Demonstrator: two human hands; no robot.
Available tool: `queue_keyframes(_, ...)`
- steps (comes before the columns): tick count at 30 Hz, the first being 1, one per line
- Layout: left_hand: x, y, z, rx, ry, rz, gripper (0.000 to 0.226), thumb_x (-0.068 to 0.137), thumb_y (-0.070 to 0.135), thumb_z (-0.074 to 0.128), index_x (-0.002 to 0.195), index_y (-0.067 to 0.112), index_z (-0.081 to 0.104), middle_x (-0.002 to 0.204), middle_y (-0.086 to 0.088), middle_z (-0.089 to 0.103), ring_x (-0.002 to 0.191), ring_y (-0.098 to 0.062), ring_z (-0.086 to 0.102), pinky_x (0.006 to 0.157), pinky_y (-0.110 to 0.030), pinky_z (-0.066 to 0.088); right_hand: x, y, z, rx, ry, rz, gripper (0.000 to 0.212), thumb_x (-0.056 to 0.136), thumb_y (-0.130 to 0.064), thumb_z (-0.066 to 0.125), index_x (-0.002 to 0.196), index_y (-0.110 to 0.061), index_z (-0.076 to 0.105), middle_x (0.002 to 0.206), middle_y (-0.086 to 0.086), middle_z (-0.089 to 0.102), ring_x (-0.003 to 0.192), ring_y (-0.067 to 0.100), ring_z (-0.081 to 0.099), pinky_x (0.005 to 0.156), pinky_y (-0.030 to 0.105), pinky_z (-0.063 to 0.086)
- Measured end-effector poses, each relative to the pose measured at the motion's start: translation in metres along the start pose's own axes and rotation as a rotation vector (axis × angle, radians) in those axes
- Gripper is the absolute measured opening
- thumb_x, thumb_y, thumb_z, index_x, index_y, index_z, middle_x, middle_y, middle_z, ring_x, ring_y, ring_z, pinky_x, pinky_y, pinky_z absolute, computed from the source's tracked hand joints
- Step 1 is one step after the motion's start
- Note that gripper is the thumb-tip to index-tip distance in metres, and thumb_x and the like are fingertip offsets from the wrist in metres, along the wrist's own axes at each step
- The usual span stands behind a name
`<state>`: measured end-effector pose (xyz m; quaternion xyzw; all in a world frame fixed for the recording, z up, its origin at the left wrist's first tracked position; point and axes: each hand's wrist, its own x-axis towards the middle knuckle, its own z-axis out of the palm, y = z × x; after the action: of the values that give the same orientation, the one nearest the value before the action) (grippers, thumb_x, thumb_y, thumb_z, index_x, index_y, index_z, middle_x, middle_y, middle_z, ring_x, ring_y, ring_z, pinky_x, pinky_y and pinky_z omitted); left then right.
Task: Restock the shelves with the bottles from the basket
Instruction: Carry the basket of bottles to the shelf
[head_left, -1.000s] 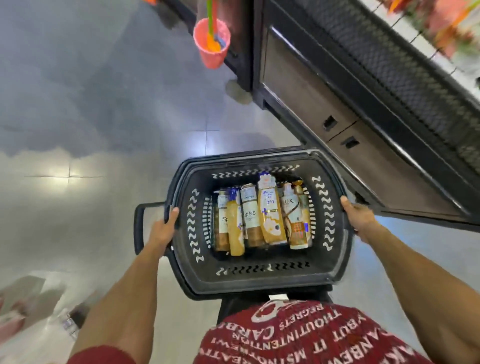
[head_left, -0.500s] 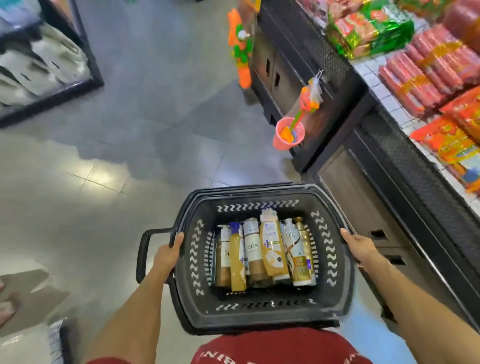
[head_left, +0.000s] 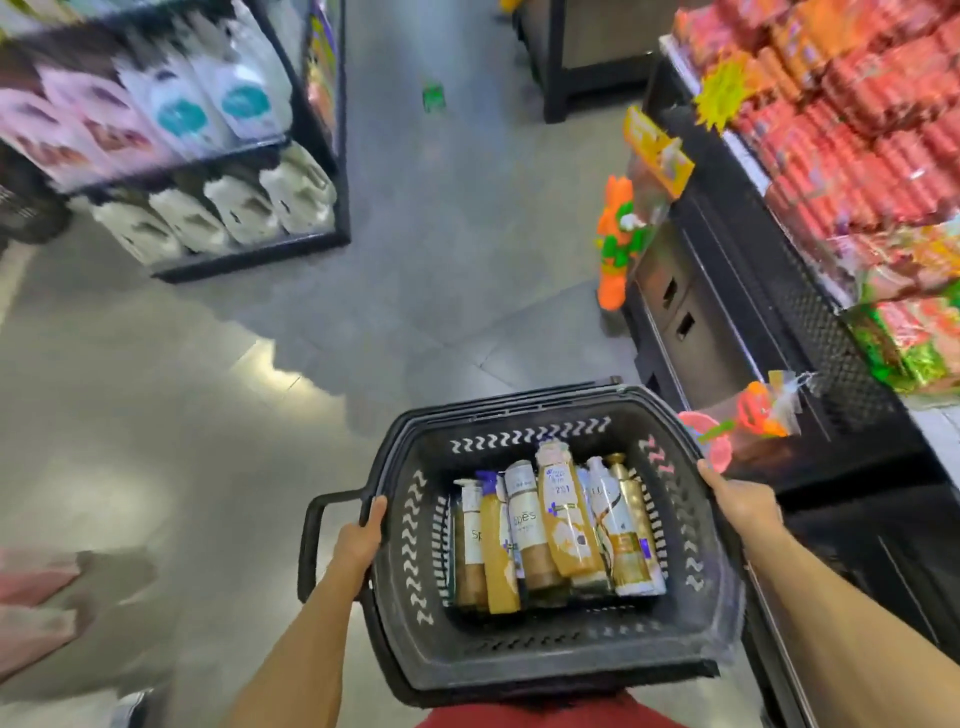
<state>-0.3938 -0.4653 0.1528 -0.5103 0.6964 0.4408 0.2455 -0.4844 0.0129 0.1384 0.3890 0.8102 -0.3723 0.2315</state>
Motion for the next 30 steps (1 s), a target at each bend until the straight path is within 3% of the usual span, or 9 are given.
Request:
queue_keyframes(2, 0.019, 0.032, -0.004, -0.054, 0.021, -0.009, 0.076, 0.091, 0.072, 0.052, 0.111, 0.000, 0.065, 0.102, -0.021, 0.071, 0.090, -0.041, 0.068, 0.087, -0.052, 0.058, 0.019, -0.051, 0.001, 0.044, -0.012, -0.058, 0.073, 0.086, -0.065, 0.062, 0.121, -0.001, 0.066, 0.124, 0.023, 0.064, 0.117, 0.038, 0.059, 0.097, 0.041, 0.046)
queue_keyframes(5, 0.047, 0.090, -0.009, -0.103, 0.037, -0.018, 0.076, 0.092, 0.071, 0.052, 0.118, 0.000, 0.064, 0.105, -0.020, 0.070, 0.091, -0.041, 0.067, 0.089, -0.052, 0.057, 0.052, -0.124, 0.006, 0.026, -0.027, -0.109, 0.077, 0.084, -0.069, 0.060, 0.107, 0.003, 0.071, 0.113, 0.025, 0.068, 0.110, 0.040, 0.063, 0.092, 0.041, 0.048)
queue_keyframes(8, 0.084, 0.158, -0.019, -0.124, 0.062, -0.014, 0.086, 0.093, 0.070, 0.052, 0.138, -0.004, 0.053, 0.129, -0.024, 0.063, 0.108, -0.044, 0.062, 0.093, -0.048, 0.054, 0.077, -0.196, 0.014, 0.074, 0.030, -0.051, 0.098, 0.075, -0.078, 0.062, 0.119, 0.010, 0.063, 0.126, 0.028, 0.062, 0.114, 0.041, 0.060, 0.096, 0.043, 0.046)
queue_keyframes(11, 0.120, 0.233, -0.032, -0.125, 0.065, 0.016, 0.086, 0.093, 0.068, 0.053, 0.137, -0.007, 0.054, 0.121, -0.021, 0.064, 0.099, -0.039, 0.061, 0.085, -0.043, 0.051, 0.109, -0.269, 0.021, 0.126, 0.033, -0.050, 0.104, 0.067, -0.080, 0.067, 0.119, 0.010, 0.061, 0.126, 0.026, 0.062, 0.111, 0.039, 0.060, 0.097, 0.043, 0.048)
queue_keyframes(16, 0.168, 0.357, -0.062, -0.134, 0.087, 0.071, 0.081, 0.095, 0.066, 0.051, 0.131, -0.006, 0.058, 0.126, -0.026, 0.064, 0.111, -0.043, 0.061, 0.098, -0.049, 0.051, 0.159, -0.393, 0.029, 0.121, 0.016, -0.057, 0.073, 0.066, -0.074, 0.073, 0.073, -0.004, 0.056, 0.088, 0.014, 0.061, 0.078, 0.028, 0.059, 0.090, 0.043, 0.050)
queue_keyframes(18, 0.186, 0.404, -0.072, -0.124, 0.081, 0.092, 0.081, 0.095, 0.067, 0.051, 0.129, -0.006, 0.059, 0.124, -0.025, 0.065, 0.105, -0.042, 0.062, 0.092, -0.045, 0.052, 0.177, -0.442, 0.028, 0.127, -0.001, -0.080, 0.062, 0.069, -0.065, 0.077, 0.071, -0.007, 0.057, 0.077, 0.009, 0.060, 0.068, 0.023, 0.055, 0.088, 0.044, 0.053)
queue_keyframes(23, 0.244, 0.507, -0.093, -0.150, 0.122, 0.073, 0.081, 0.094, 0.067, 0.052, 0.125, -0.007, 0.060, 0.118, -0.023, 0.065, 0.090, -0.037, 0.060, 0.082, -0.043, 0.048, 0.247, -0.560, 0.039, 0.034, -0.031, -0.200, 0.058, 0.081, -0.045, 0.078, 0.104, 0.006, 0.067, 0.113, 0.022, 0.067, 0.095, 0.030, 0.063, 0.088, 0.041, 0.049)
queue_keyframes(28, 0.297, 0.612, -0.101, -0.180, 0.187, 0.054, 0.076, 0.096, 0.064, 0.052, 0.115, -0.009, 0.063, 0.110, -0.023, 0.066, 0.100, -0.041, 0.063, 0.083, -0.044, 0.047, 0.317, -0.677, 0.056, -0.100, -0.120, -0.362, 0.031, 0.095, -0.037, 0.065, 0.085, -0.007, 0.066, 0.080, 0.016, 0.060, 0.102, 0.027, 0.059, 0.102, 0.046, 0.043)
queue_keyframes(30, 0.312, 0.647, -0.105, -0.177, 0.187, 0.039, 0.071, 0.093, 0.069, 0.050, 0.093, -0.001, 0.063, 0.093, -0.018, 0.063, 0.083, -0.035, 0.061, 0.080, -0.042, 0.047, 0.342, -0.717, 0.061, -0.128, -0.120, -0.364, 0.033, 0.096, -0.035, 0.063, 0.077, -0.008, 0.063, 0.087, 0.028, 0.065, 0.101, 0.029, 0.062, 0.103, 0.044, 0.042)
